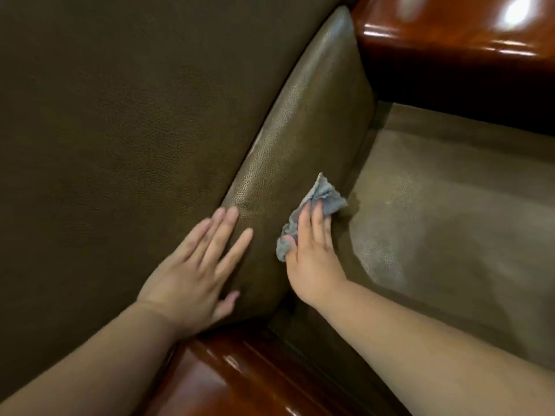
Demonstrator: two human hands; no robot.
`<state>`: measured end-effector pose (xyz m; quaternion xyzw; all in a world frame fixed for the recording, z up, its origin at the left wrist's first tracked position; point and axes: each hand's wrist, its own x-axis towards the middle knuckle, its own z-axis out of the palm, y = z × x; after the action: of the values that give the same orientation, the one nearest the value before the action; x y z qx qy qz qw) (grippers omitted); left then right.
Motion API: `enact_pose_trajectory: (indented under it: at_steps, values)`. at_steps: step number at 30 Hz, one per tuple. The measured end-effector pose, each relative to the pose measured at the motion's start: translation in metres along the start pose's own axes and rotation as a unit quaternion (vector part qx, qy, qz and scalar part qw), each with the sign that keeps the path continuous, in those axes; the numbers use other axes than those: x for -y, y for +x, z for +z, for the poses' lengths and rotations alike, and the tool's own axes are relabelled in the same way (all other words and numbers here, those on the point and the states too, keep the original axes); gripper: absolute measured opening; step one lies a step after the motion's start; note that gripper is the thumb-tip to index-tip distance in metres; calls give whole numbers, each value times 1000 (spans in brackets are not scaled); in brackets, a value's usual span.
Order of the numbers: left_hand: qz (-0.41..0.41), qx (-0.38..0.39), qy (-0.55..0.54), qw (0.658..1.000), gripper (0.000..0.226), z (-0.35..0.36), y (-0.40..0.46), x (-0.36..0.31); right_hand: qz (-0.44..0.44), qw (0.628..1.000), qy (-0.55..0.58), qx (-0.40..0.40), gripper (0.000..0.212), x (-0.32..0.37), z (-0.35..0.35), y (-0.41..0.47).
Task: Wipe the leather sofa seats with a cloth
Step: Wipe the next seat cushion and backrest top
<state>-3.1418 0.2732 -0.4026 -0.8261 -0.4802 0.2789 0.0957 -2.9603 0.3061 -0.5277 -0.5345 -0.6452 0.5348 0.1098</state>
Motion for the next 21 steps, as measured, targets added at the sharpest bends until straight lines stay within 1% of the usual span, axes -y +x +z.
enact_pose_trajectory:
  at_steps: [2, 4, 5, 7, 9, 11, 13, 15, 16, 17, 18, 20, 21]
  values:
    - [18, -17, 13, 1000, 103, 19, -25, 2, -59, 994, -30, -82, 69, 21, -9, 19]
    - [17, -27, 17, 999, 99, 24, -22, 1, -152, 971, -63, -174, 68, 53, -34, 55]
    - [17, -28, 19, 999, 98, 25, -19, 2, -179, 959, -74, -207, 67, 68, -47, 73]
    - [16, -30, 20, 999, 96, 26, -18, 3, -182, 950, -85, -241, 68, 88, -66, 98]
    - [14, -38, 17, 999, 95, 26, -20, 4, -153, 947, -73, -274, 69, 85, -64, 108]
    - [15, -42, 22, 999, 95, 26, -20, 3, -107, 952, -30, -284, 70, 62, -37, 100]
    - [16, -42, 21, 999, 96, 26, -20, 3, -61, 964, 13, -259, 78, 37, 4, 64]
    - [17, -45, 17, 999, 97, 28, -20, 4, -37, 986, 33, -158, 85, 18, 47, 14]
    - [17, -47, 13, 999, 96, 29, -21, 4, -32, 994, 25, -99, 87, 15, 63, -9]
    - [16, -52, 13, 998, 96, 31, -21, 3, -36, 997, 6, -65, 89, 11, 71, -22]
    - [15, -59, 16, 998, 97, 33, -21, 2, -58, 995, -19, -80, 86, 9, 72, -21]
    - [15, -64, 26, 998, 99, 35, -22, 2, -114, 975, -53, -185, 71, 22, 49, 13]
    - [16, -64, 29, 997, 99, 35, -21, 3, -121, 961, -53, -244, 66, 34, 30, 37]
